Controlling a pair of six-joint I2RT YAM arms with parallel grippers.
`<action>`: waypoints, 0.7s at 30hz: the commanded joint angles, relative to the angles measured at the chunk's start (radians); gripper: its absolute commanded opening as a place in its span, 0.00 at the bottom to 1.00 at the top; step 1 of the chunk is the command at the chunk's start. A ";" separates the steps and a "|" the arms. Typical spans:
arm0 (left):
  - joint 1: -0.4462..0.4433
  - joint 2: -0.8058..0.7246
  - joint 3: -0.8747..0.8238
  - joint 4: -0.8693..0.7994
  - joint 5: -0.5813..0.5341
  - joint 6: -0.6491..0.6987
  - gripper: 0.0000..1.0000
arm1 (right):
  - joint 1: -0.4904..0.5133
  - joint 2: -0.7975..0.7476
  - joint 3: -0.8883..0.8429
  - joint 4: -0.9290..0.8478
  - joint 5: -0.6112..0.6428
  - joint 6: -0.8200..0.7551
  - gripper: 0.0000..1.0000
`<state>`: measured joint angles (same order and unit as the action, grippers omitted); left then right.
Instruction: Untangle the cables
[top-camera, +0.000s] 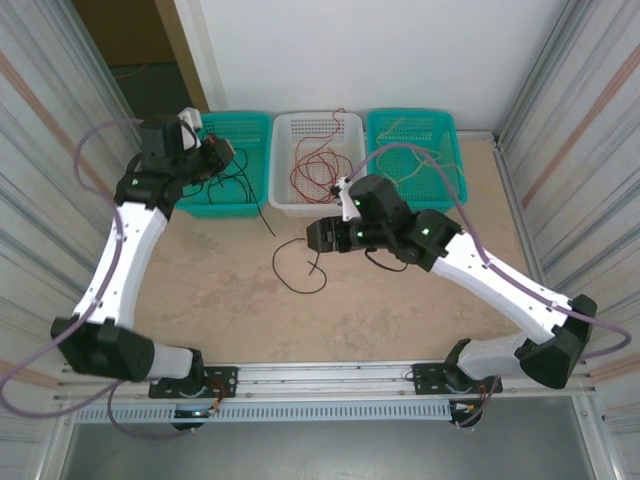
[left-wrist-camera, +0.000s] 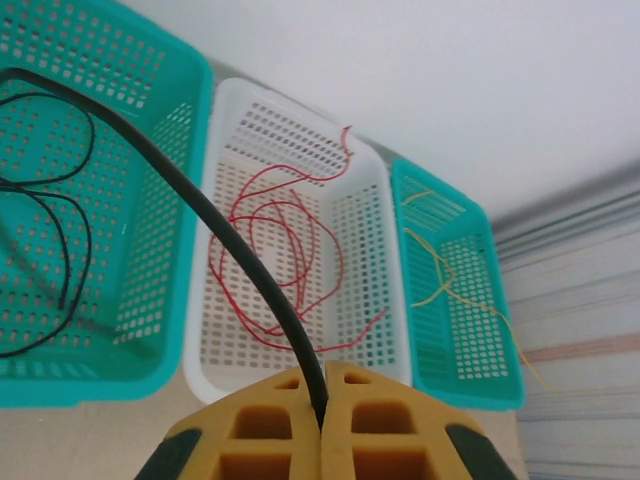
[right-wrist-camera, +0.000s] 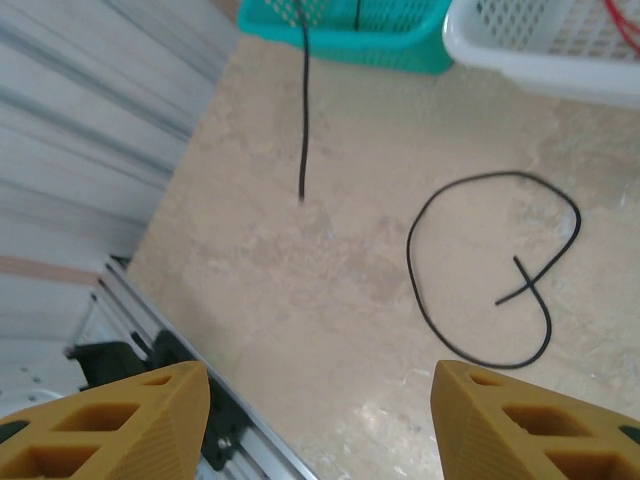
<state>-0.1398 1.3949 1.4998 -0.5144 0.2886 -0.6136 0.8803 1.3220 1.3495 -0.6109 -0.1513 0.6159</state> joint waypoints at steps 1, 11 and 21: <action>0.020 0.066 0.095 -0.008 0.018 0.057 0.00 | 0.020 0.015 -0.007 -0.023 0.047 -0.027 0.59; 0.113 0.362 0.359 -0.001 0.098 0.042 0.26 | 0.029 0.056 -0.007 -0.029 0.044 -0.030 0.58; 0.086 0.202 0.188 -0.068 -0.020 0.039 0.71 | 0.100 0.204 0.003 -0.026 0.088 -0.051 0.57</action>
<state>-0.0410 1.7264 1.7393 -0.5514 0.3302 -0.5873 0.9634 1.4811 1.3437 -0.6296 -0.0925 0.5911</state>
